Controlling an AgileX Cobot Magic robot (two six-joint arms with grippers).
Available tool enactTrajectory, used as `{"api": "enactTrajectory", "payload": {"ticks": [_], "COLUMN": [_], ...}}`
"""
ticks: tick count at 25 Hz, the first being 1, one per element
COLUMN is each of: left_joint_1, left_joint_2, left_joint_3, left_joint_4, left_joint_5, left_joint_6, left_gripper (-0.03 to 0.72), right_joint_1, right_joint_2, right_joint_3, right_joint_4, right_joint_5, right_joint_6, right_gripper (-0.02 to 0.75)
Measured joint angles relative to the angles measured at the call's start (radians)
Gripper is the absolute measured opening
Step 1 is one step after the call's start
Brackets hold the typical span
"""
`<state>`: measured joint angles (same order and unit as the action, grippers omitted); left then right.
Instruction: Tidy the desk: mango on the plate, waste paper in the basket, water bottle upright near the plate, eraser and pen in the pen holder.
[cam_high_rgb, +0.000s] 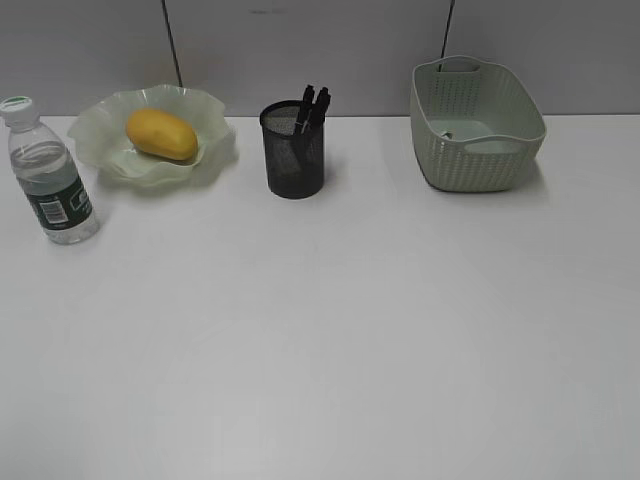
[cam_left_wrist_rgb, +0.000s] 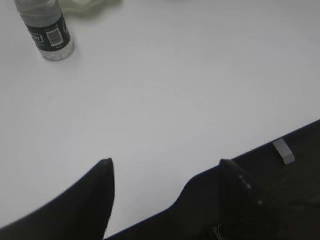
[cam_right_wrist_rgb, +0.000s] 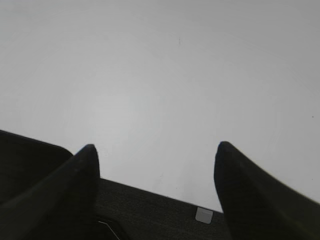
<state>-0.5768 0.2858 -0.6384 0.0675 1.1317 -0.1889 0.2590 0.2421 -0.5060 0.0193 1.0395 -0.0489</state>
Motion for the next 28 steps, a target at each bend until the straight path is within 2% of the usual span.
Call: {"api": "enactTrajectory", "payload": {"ticks": [7,15,28], "left_joint_1": [-0.002,-0.002,-0.002], "left_joint_2": [-0.213,-0.217,-0.217], "left_joint_3": [0.048,0.108,0.111], "left_joint_4": [-0.002,-0.008,-0.009], "left_joint_5": [0.026,-0.048,-0.057], "left_joint_6": [0.015,0.041,0.045], "left_gripper": [0.526,0.531,0.529], "right_joint_1": [0.000,0.000,0.000], "right_joint_2": [0.000,0.000,0.000], "right_joint_3": [0.000,0.000,0.000], "right_joint_4": [0.013,0.053,0.055], "right_joint_5": [0.001,0.001,0.001], "right_joint_6": [-0.010,-0.053,-0.055], "right_gripper": [0.566,0.566,0.566]}}
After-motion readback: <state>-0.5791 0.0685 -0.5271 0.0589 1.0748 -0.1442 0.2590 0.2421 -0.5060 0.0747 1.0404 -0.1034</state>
